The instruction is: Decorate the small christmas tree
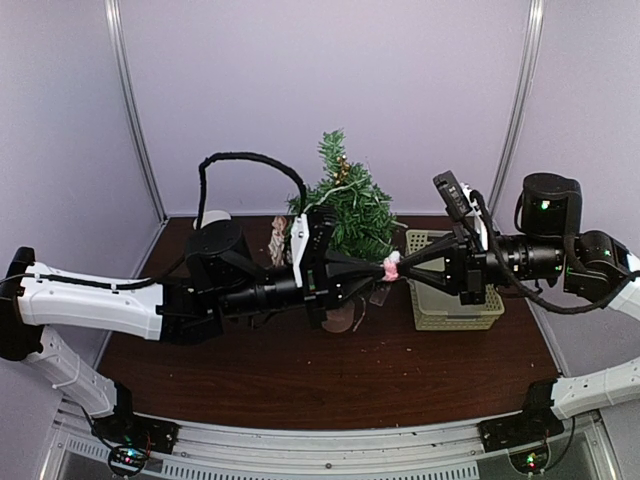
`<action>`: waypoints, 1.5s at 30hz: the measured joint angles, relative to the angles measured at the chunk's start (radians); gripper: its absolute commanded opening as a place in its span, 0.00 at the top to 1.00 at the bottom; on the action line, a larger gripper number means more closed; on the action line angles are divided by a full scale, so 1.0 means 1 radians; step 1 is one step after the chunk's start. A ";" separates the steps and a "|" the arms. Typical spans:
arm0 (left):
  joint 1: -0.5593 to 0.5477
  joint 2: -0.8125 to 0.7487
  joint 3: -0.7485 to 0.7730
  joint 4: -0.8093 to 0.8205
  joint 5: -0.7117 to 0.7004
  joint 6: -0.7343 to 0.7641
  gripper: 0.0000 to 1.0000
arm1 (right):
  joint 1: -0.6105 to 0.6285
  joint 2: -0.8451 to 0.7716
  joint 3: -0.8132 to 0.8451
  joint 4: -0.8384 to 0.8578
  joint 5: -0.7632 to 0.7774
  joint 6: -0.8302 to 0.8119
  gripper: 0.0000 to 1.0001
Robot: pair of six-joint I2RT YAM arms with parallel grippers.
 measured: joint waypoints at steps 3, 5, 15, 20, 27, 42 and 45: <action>0.003 0.000 -0.002 0.001 0.000 -0.004 0.95 | 0.000 0.000 0.000 0.000 0.003 0.000 1.00; 0.004 0.000 -0.005 0.002 -0.004 -0.006 0.79 | 0.000 0.000 0.000 -0.003 0.018 0.000 1.00; 0.024 -0.047 -0.048 -0.008 -0.057 -0.018 0.26 | 0.003 -0.042 0.000 -0.004 0.196 -0.003 1.00; 0.029 -0.122 -0.061 -0.049 -0.108 0.000 0.10 | 0.003 -0.030 0.001 0.001 0.347 -0.037 1.00; 0.045 -0.238 -0.076 -0.122 -0.226 0.035 0.05 | 0.003 0.107 0.052 -0.036 0.458 -0.078 1.00; 0.092 -0.292 -0.153 -0.165 -0.326 0.046 0.04 | 0.003 0.332 0.216 -0.122 0.565 -0.079 1.00; 0.092 -0.295 -0.164 -0.165 -0.330 0.050 0.04 | 0.003 0.364 0.224 -0.132 0.569 -0.065 1.00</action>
